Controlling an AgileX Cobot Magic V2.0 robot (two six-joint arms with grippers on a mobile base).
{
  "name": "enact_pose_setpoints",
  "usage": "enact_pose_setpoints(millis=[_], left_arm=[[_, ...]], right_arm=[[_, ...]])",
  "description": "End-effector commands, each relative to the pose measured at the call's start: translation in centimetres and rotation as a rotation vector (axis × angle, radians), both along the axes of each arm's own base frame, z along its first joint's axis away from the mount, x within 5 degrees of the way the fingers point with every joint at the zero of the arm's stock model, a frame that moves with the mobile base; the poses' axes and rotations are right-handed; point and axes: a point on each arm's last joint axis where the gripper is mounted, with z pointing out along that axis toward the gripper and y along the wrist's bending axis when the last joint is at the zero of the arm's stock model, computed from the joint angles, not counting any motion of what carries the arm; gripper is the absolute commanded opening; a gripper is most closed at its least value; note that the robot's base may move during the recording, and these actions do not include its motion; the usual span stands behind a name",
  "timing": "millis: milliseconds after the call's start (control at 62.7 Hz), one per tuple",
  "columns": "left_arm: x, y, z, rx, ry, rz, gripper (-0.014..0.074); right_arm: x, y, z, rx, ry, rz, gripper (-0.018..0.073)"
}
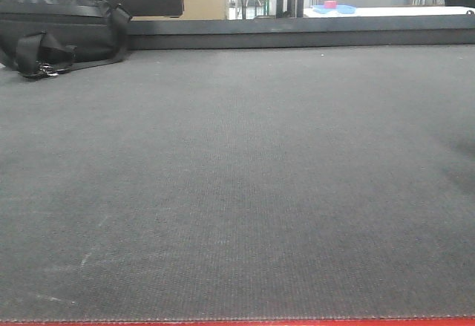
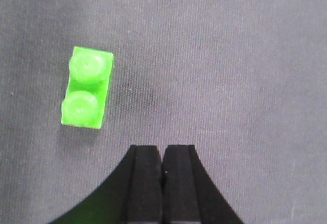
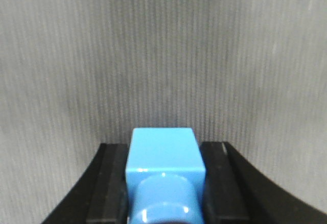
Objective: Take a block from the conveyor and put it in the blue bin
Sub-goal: 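Close the left gripper on the green block on the belt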
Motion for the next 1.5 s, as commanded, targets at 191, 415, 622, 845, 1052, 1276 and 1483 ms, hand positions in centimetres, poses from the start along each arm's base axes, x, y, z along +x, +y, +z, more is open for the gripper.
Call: enact_pose_setpoints(millis=[191, 415, 622, 845, 1052, 1276, 1483], left_arm=[[0.1, 1.8, 1.7, -0.005, 0.068, 0.025, -0.0111], [2.9, 2.9, -0.1, 0.041, 0.134, -0.117, -0.0111], [4.7, 3.4, -2.4, 0.047, 0.171, -0.114, 0.0024], [5.7, 4.1, -4.1, 0.122, 0.165, -0.119, 0.0355], [6.7, 4.2, -6.6, 0.118, 0.170, -0.119, 0.0391], [8.0, 3.1, -9.5, 0.183, 0.244, -0.232, 0.0391], [8.2, 3.1, -10.8, 0.172, 0.290, -0.217, 0.0319]], right_arm=[[-0.7, -0.1, 3.7, 0.003, -0.074, -0.006, -0.0162], [-2.2, 0.5, 9.2, 0.089, -0.307, -0.033, -0.0162], [-3.0, 0.8, 10.8, 0.145, -0.392, -0.049, -0.0162], [-3.1, 0.8, 10.0, 0.143, -0.363, -0.051, -0.0162], [-3.2, 0.8, 9.4, 0.142, -0.353, -0.053, -0.0162], [-3.1, 0.8, 9.4, 0.142, -0.366, -0.055, -0.0162], [-3.1, 0.8, 9.4, 0.142, -0.366, -0.055, -0.0162]])
